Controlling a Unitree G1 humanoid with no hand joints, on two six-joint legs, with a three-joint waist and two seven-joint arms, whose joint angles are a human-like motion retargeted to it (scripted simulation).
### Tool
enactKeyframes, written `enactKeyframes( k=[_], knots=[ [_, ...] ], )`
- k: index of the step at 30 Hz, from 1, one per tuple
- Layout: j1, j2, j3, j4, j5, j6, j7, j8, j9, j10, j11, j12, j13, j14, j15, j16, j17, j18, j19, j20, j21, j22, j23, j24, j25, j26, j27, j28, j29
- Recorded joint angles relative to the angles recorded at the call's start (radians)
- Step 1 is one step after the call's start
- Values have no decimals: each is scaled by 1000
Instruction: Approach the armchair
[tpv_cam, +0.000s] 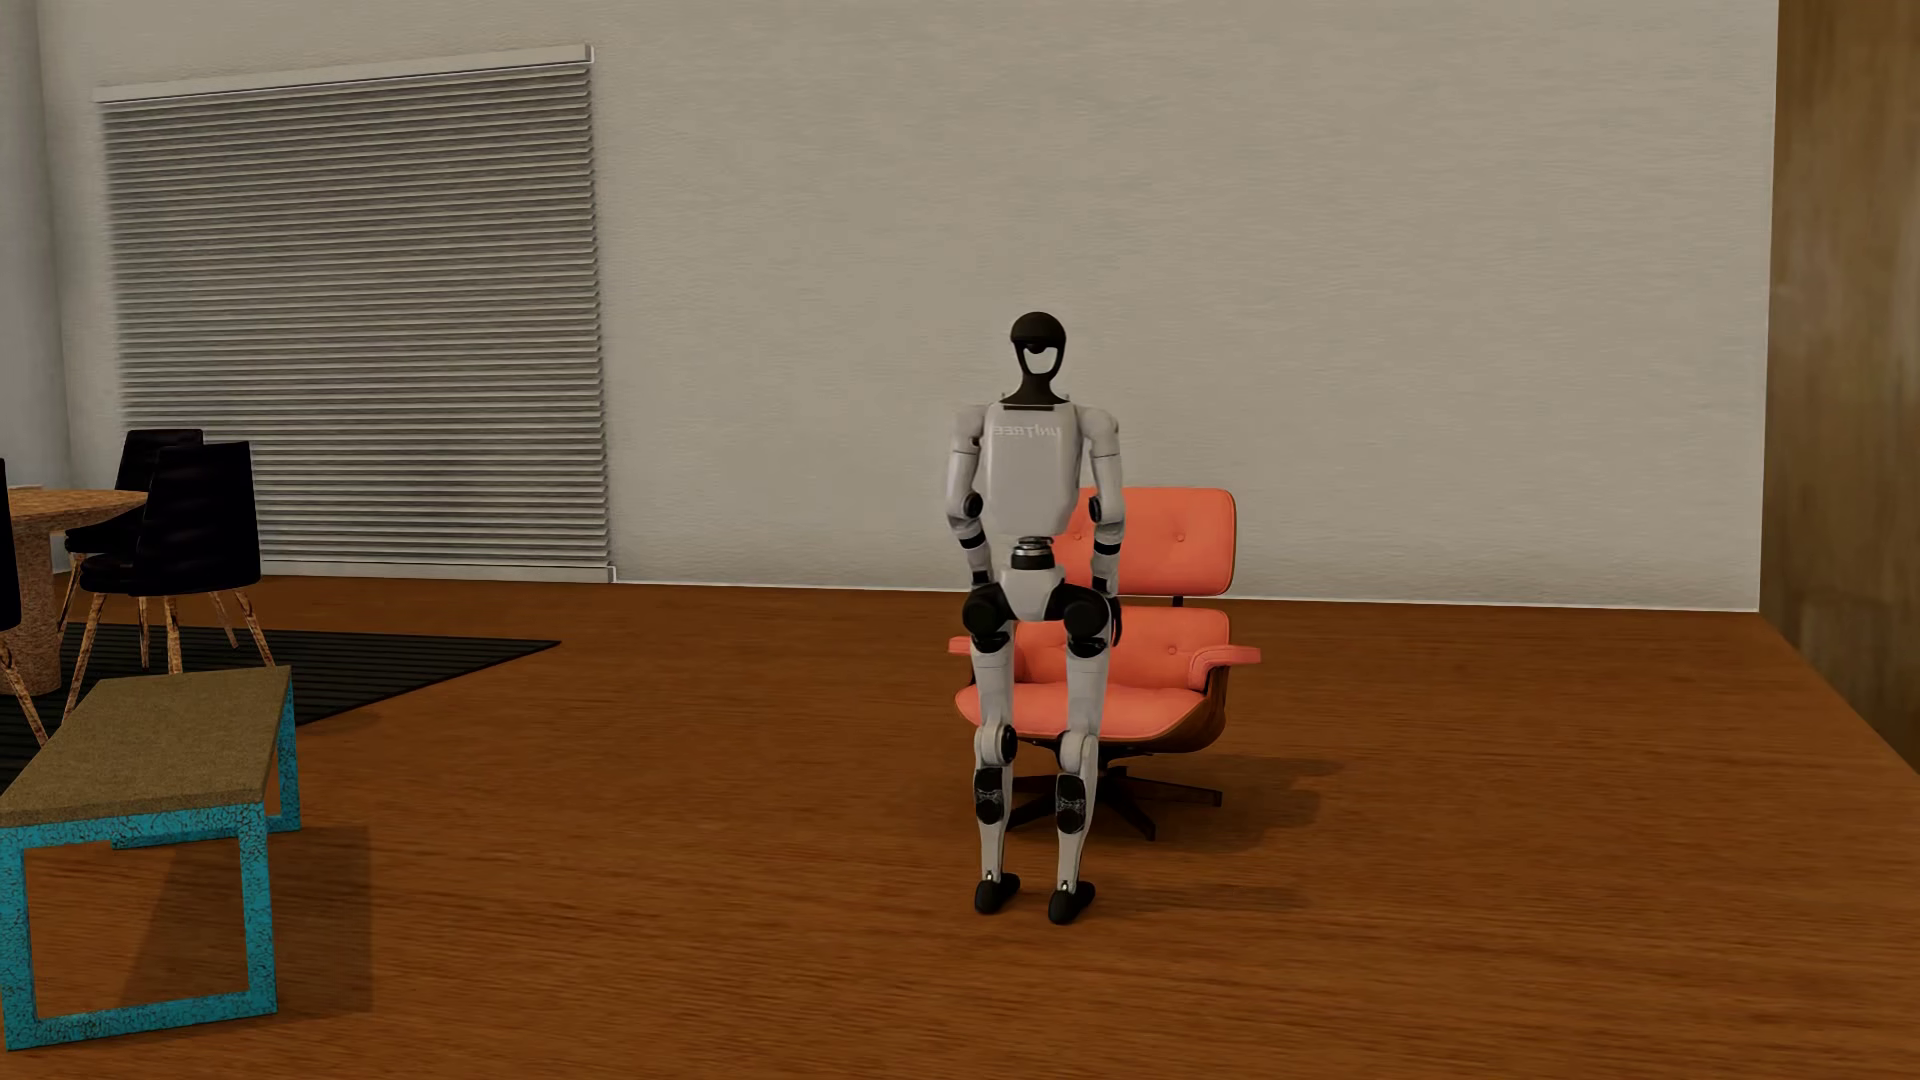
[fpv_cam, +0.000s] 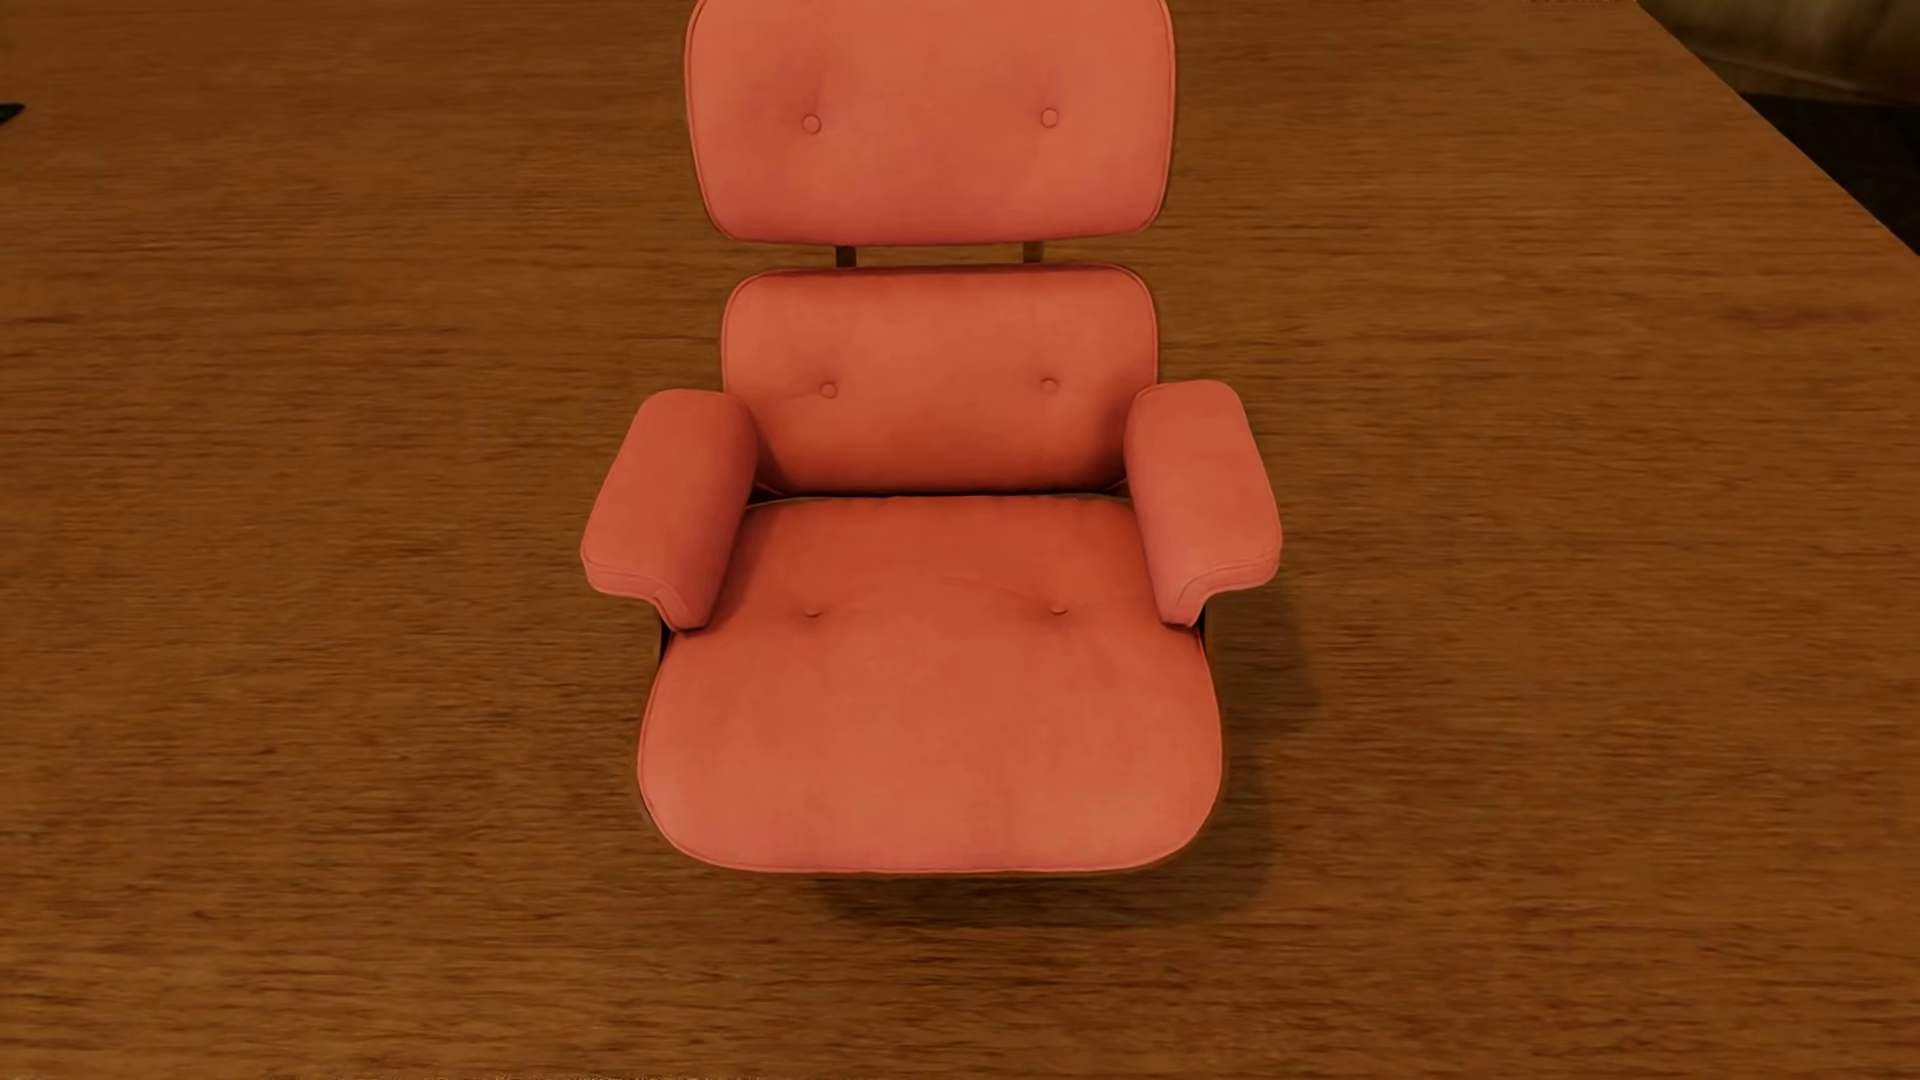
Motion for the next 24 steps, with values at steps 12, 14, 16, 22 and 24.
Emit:
enactKeyframes(
  k=[12, 14, 16, 22, 24],
  knots=[
    [-5, 7, 8, -3, -1, 0, -17, -19, 6, 18, 3, -8, -13, -5, -6, -7, 7, -6, -5, 20, 12, 1, 0, 15, -1, -8, 2, -6, -1],
    [-7, 7, 9, -3, -2, 1, -19, -21, 8, 22, 5, -6, -16, -5, -7, -6, 4, -6, -5, 19, 12, -3, 0, 16, -2, -8, -4, -6, -2],
    [-9, 5, 8, -5, -3, 3, -21, -24, 10, 24, 6, -7, -19, -5, -8, -5, 4, -6, -5, 16, 13, -3, 0, 18, -2, -9, -6, -5, 0],
    [-11, 5, 4, -8, -5, 4, -28, -31, 7, 24, 8, -7, -14, -2, -9, -3, -4, -5, -4, 7, 18, 5, 0, 17, -4, -8, -8, -5, 0],
    [-11, 5, 3, -8, -6, 4, -29, -32, 6, 27, 10, -7, -10, -3, -10, -2, -8, -5, -4, 2, 21, 8, 2, 17, -5, -8, -9, -4, -2]
  ],
)
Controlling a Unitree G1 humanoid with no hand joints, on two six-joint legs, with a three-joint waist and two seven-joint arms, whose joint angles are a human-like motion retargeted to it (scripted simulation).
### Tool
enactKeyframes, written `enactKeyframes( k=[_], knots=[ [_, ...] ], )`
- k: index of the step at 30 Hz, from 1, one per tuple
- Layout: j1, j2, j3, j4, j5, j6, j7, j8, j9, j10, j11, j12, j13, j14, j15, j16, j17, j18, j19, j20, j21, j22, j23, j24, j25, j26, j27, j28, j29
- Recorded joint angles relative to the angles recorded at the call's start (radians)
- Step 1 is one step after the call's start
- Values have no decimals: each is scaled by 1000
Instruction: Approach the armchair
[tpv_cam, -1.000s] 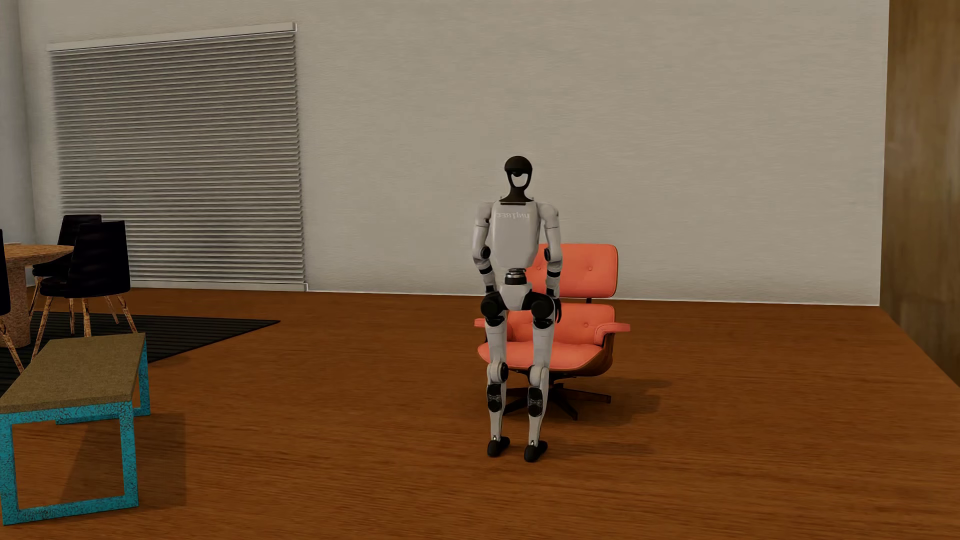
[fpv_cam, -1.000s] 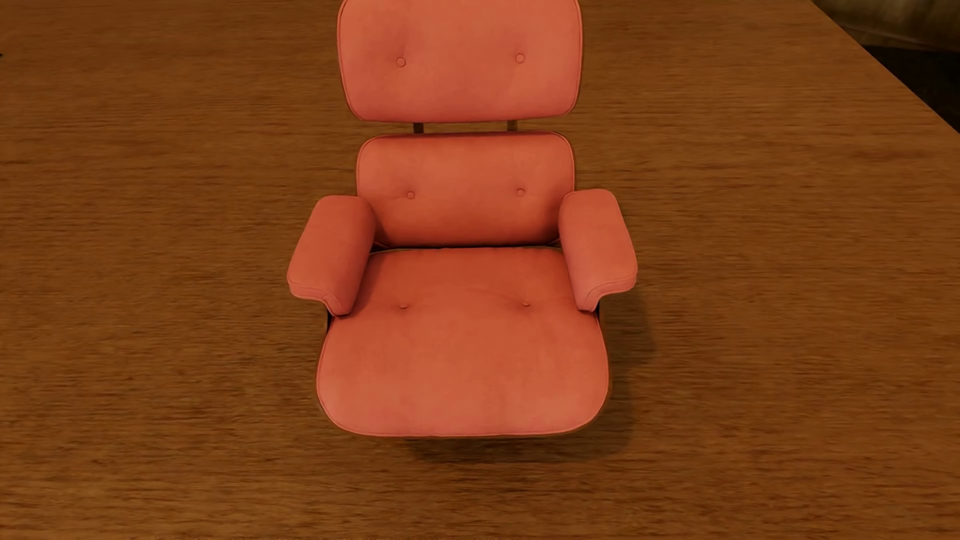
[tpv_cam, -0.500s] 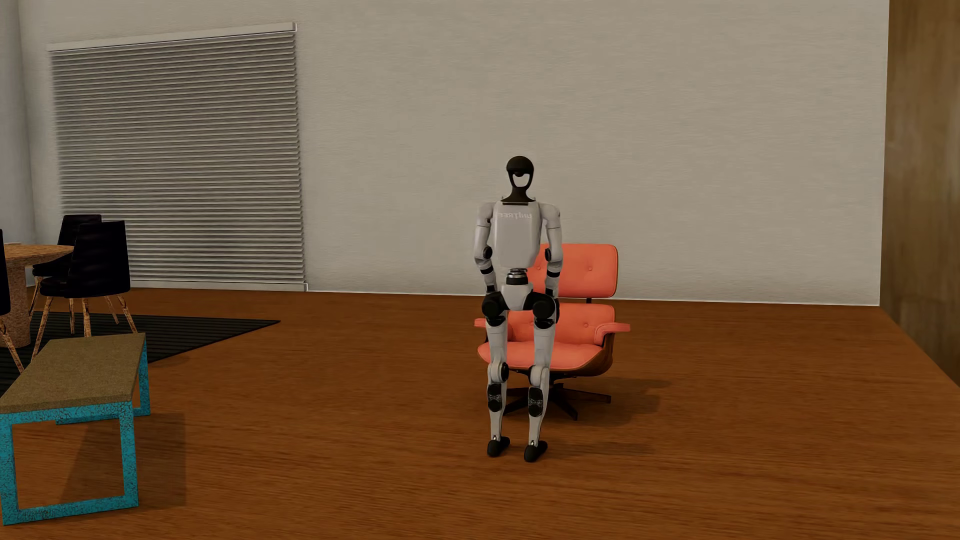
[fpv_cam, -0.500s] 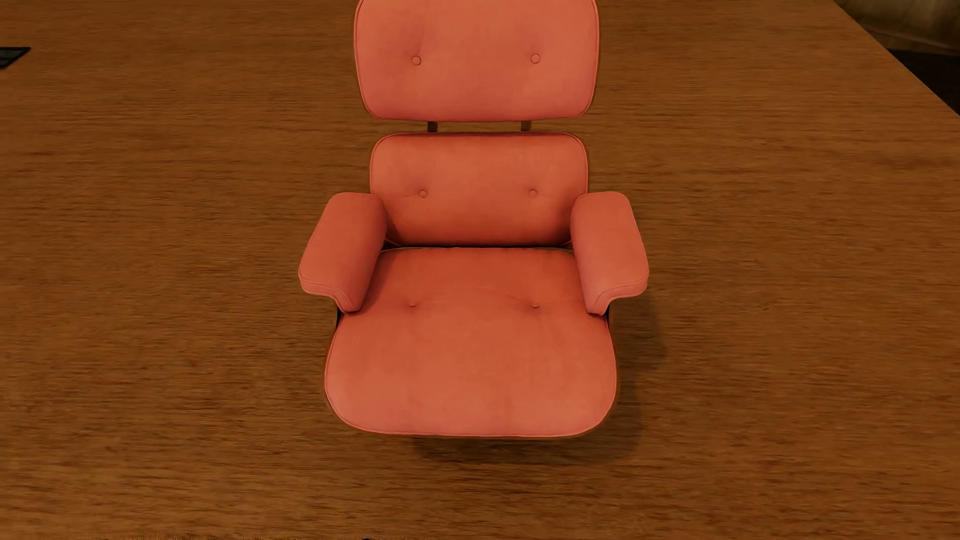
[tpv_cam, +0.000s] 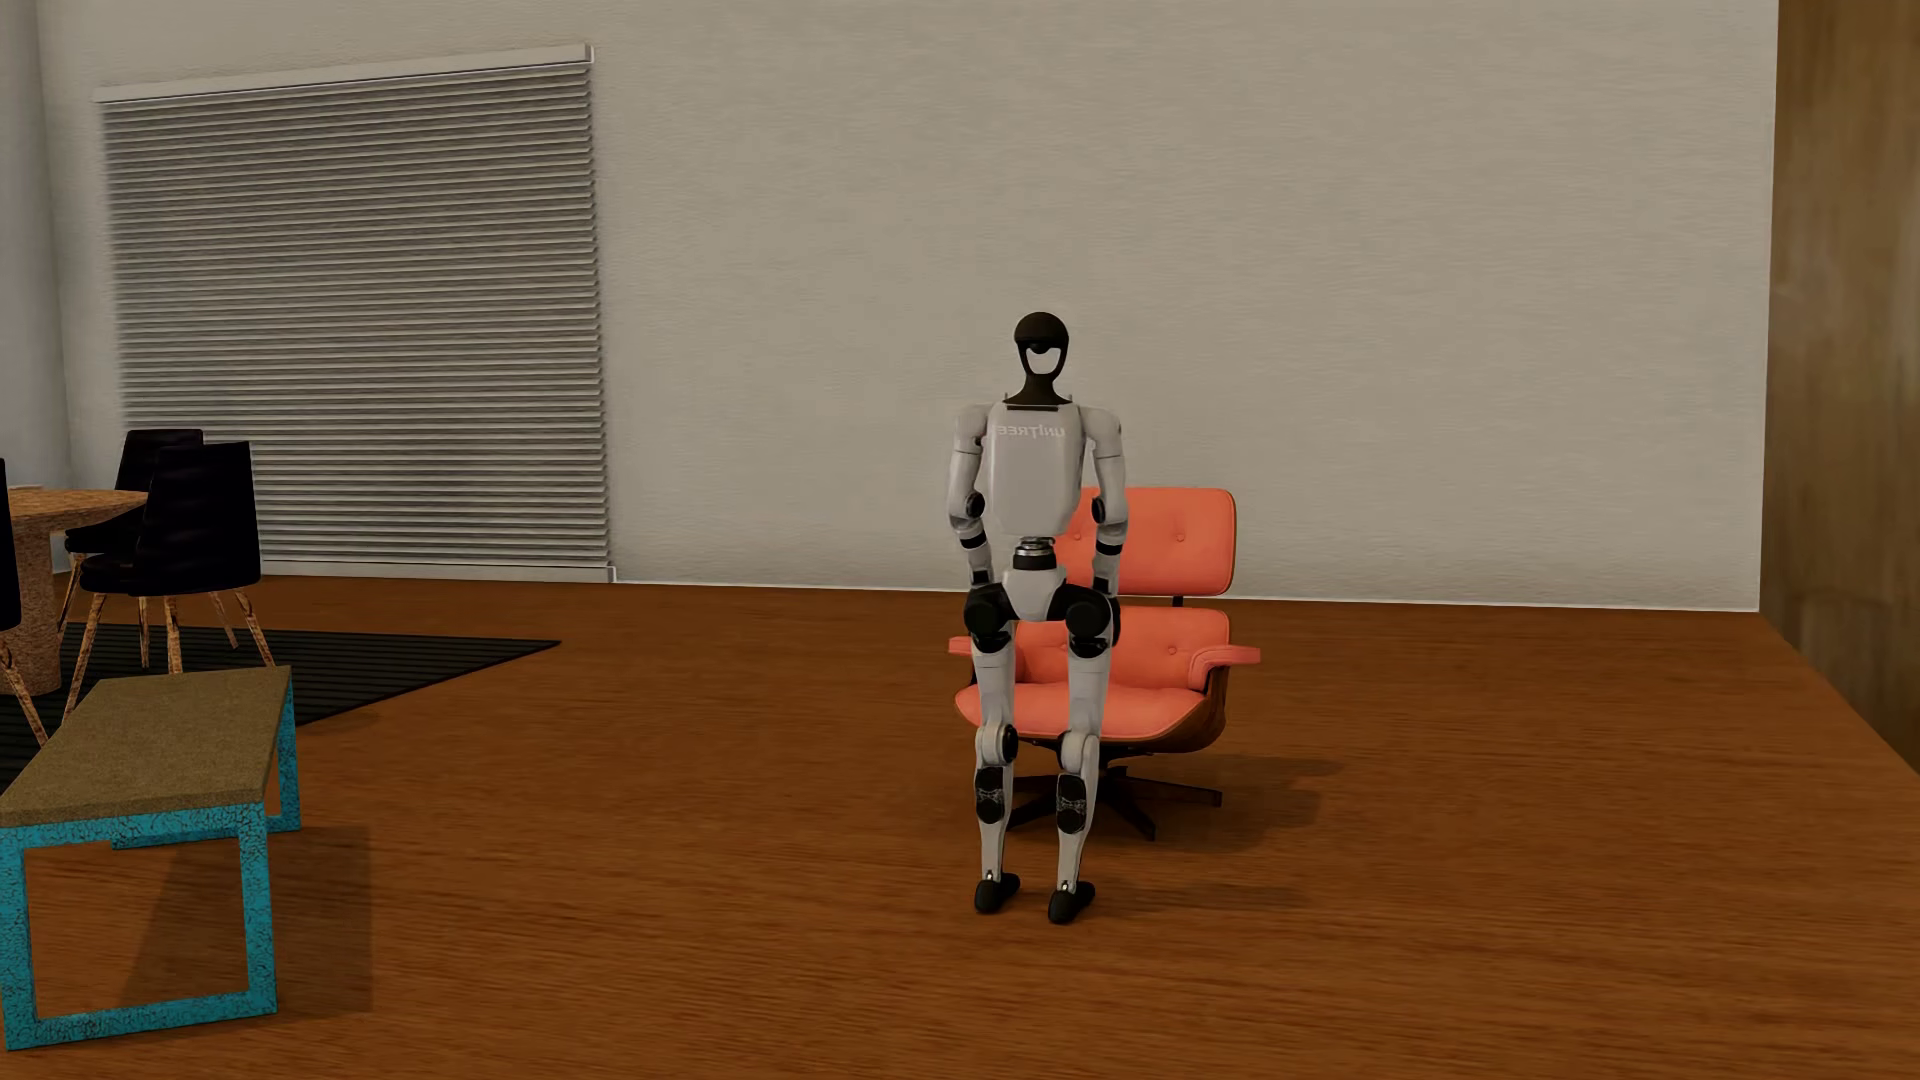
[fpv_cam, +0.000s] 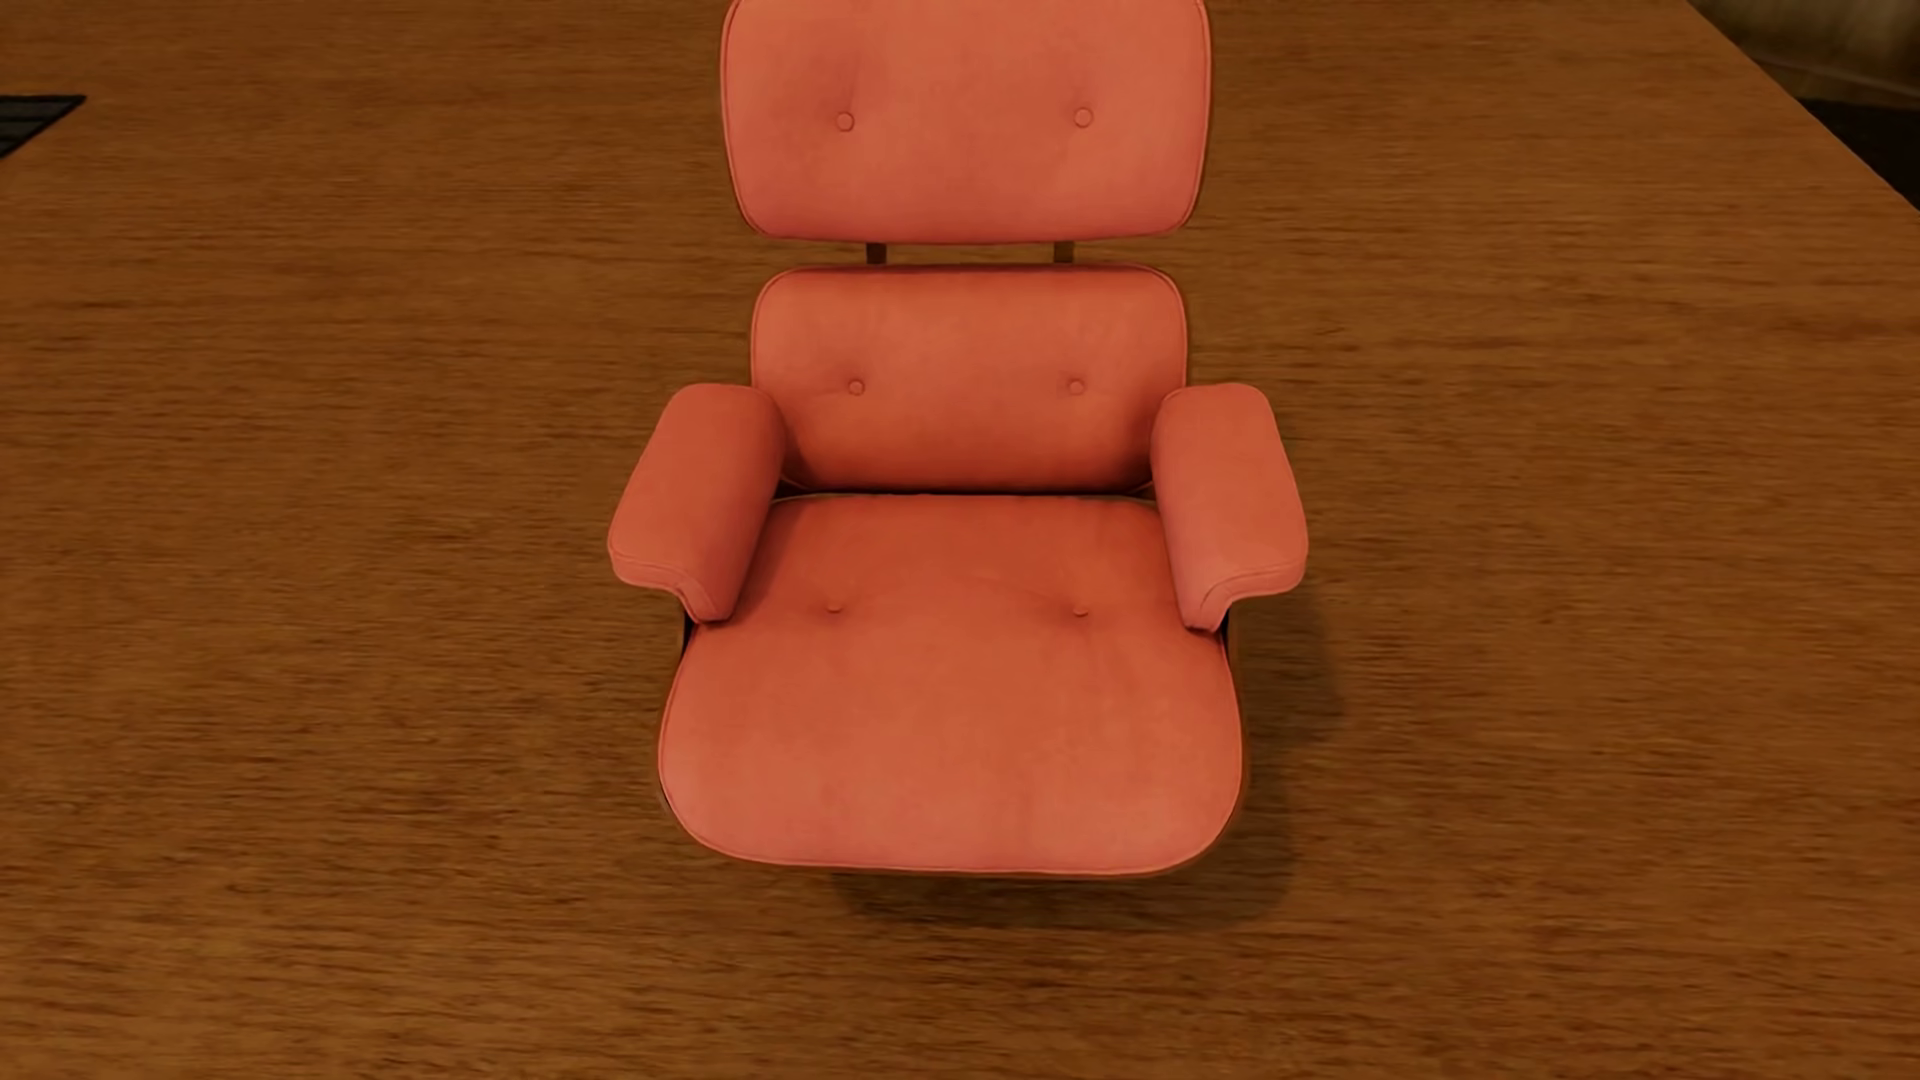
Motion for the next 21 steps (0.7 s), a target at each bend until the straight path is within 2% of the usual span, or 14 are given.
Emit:
enactKeyframes(
  k=[21],
  knots=[
    [-9, 0, 3, -6, -4, -2, -15, -16, 0, 11, -1, 0, -7, 1, 1, -1, -14, 2, 2, -3, 24, 7, -6, -9, 18, 2, 15, 5, -2]
  ],
)
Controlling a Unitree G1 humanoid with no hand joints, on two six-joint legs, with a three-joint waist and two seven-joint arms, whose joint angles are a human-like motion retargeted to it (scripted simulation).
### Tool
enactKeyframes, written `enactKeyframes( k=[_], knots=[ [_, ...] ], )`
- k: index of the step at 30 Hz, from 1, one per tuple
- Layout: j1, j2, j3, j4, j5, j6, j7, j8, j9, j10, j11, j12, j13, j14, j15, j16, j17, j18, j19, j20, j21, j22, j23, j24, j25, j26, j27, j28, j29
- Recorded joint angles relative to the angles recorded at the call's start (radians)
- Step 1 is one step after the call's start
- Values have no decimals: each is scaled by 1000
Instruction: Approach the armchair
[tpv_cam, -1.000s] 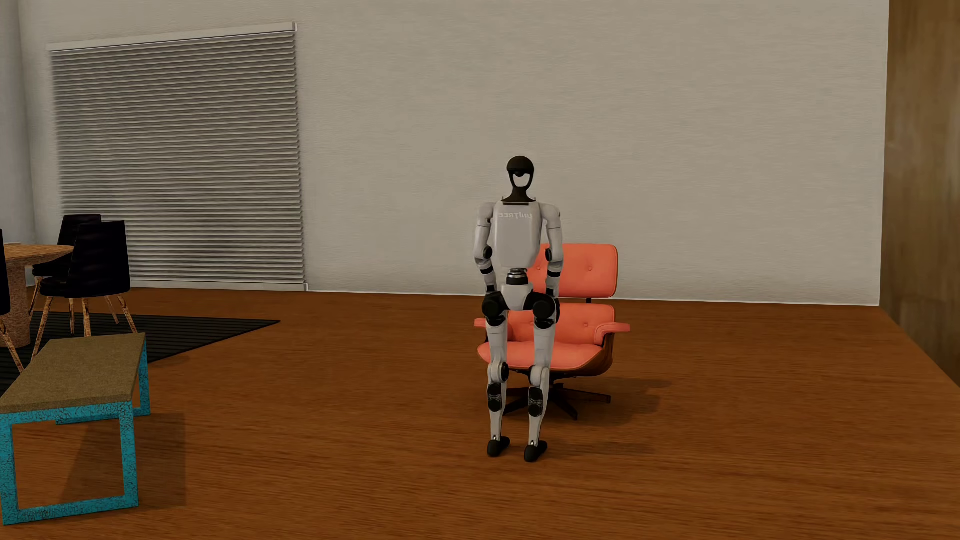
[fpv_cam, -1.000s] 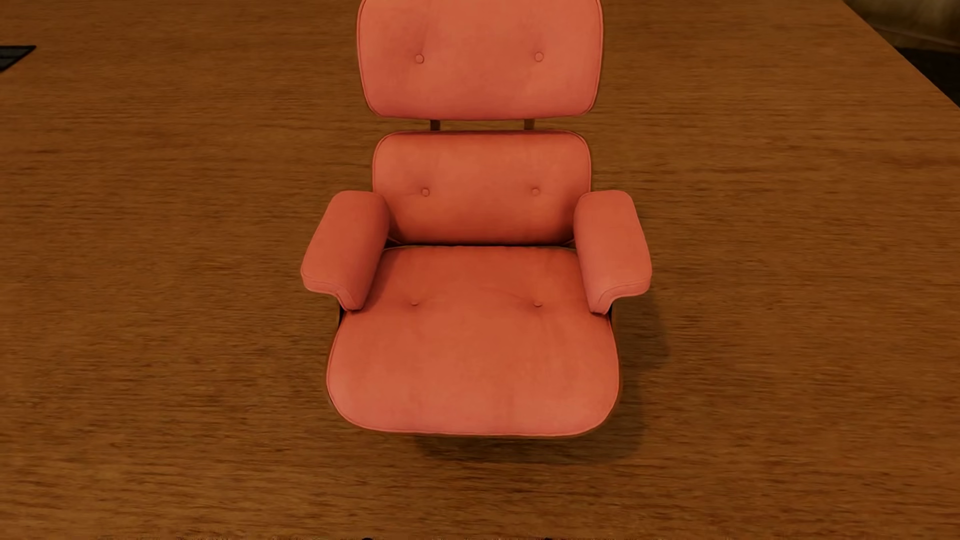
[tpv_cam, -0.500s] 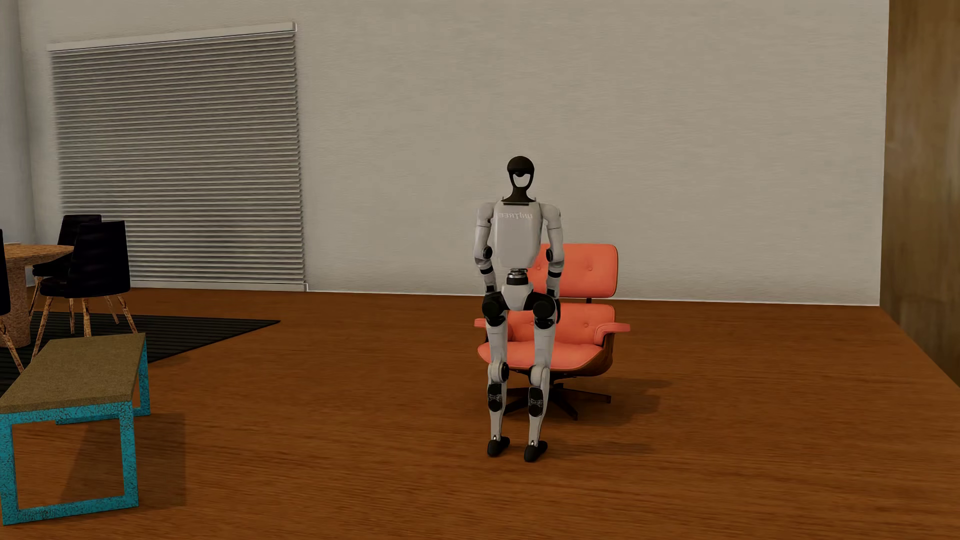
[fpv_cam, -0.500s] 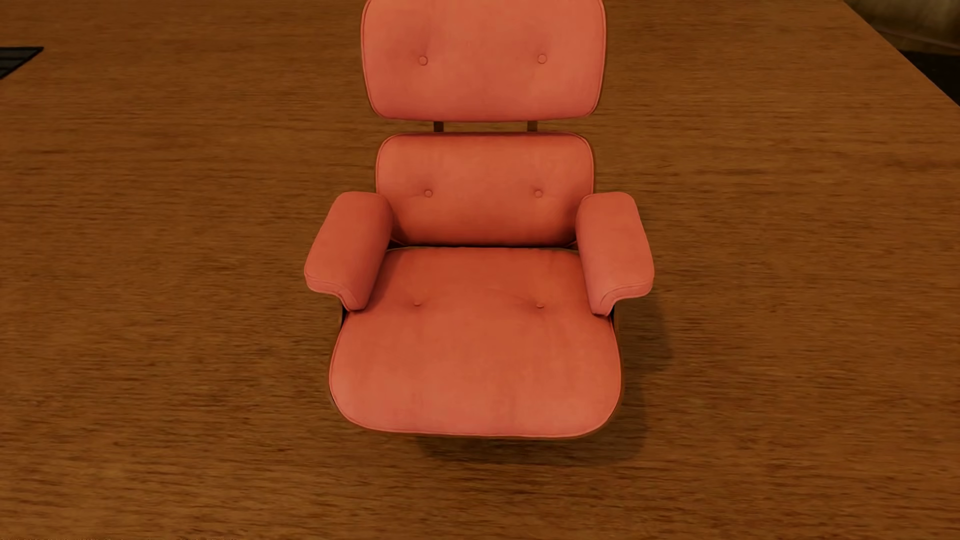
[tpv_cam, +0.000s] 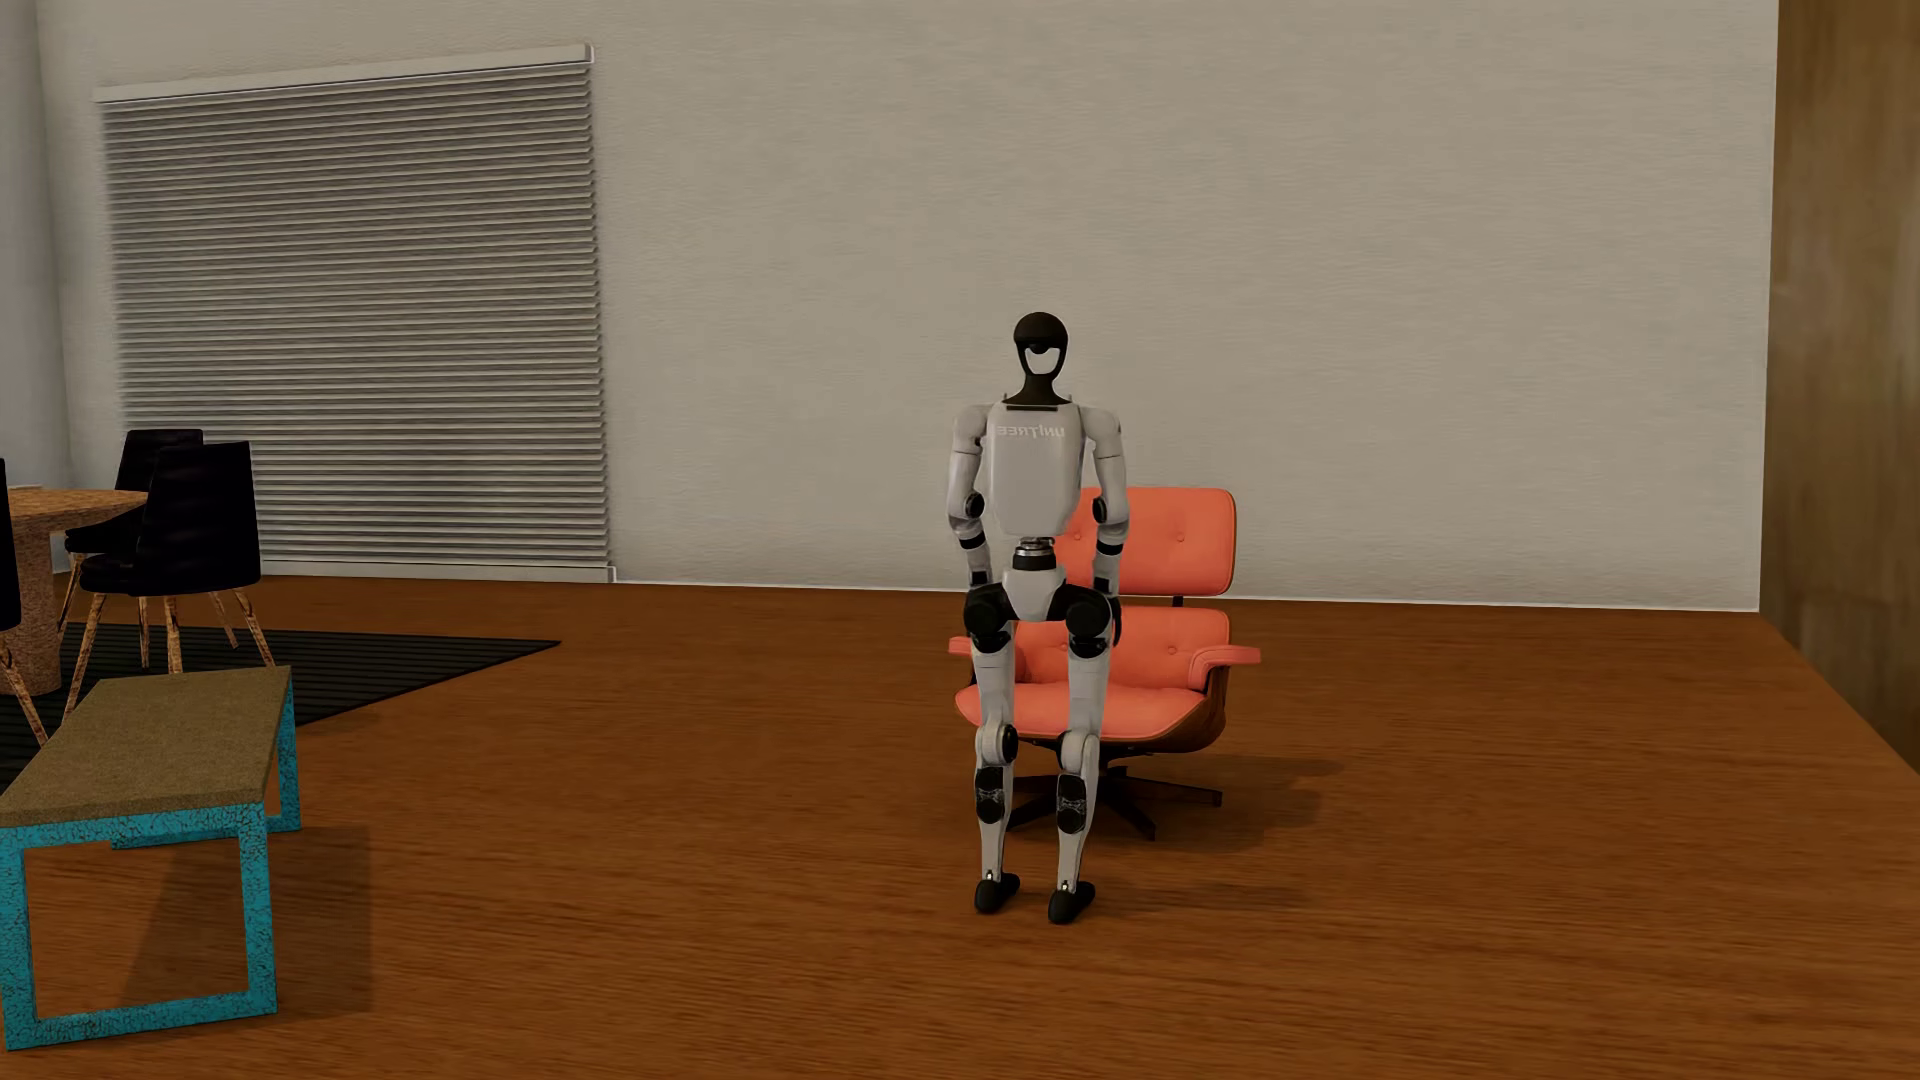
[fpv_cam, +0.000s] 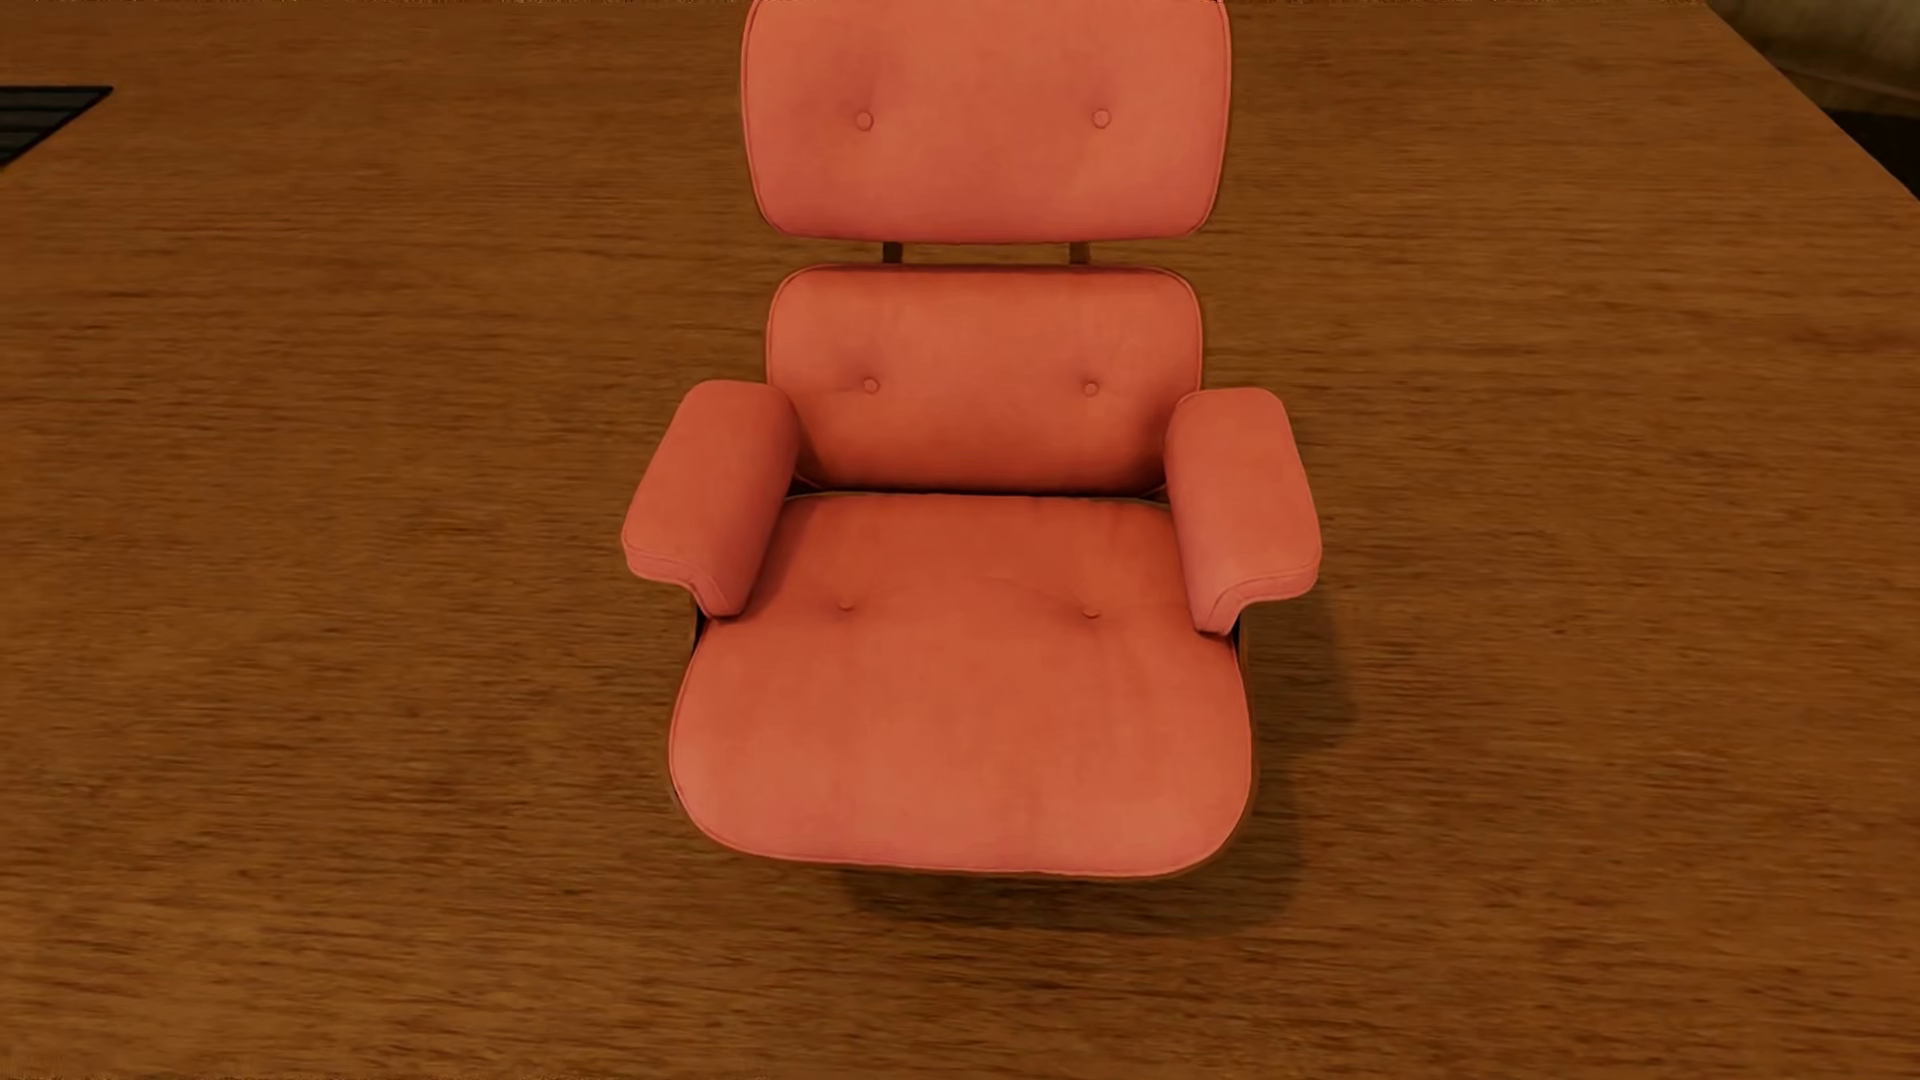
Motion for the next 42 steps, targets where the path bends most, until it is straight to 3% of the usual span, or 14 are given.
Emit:
enactKeyframes(
  k=[20, 36, 39, 42],
  knots=[
    [21, 13, 13, -2, -3, 6, 10, 13, -17, -22, -12, 1, 6, -7, -4, -12, 37, 8, 7, 44, -7, -9, 9, 15, 5, 3, 7, -11, 5],
    [47, -1, 3, 25, 20, -1, 54, 62, -17, -66, 0, 14, 11, -35, -12, -2, 8, -4, 2, 20, -20, 5, 0, 24, 12, -17, -10, -21, 10],
    [50, -22, -5, 42, 35, -4, 86, 93, -11, -73, 23, 19, 14, -44, -20, -10, 10, -8, -5, 11, -39, 6, -2, 5, 24, 0, -22, -20, 54],
    [36, -42, -12, 56, 47, -6, 119, 122, -3, -55, 39, 7, 31, -43, -17, 8, 7, -5, -10, -25, -44, 17, -11, 24, 20, -9, -47, -18, 109]
  ],
)
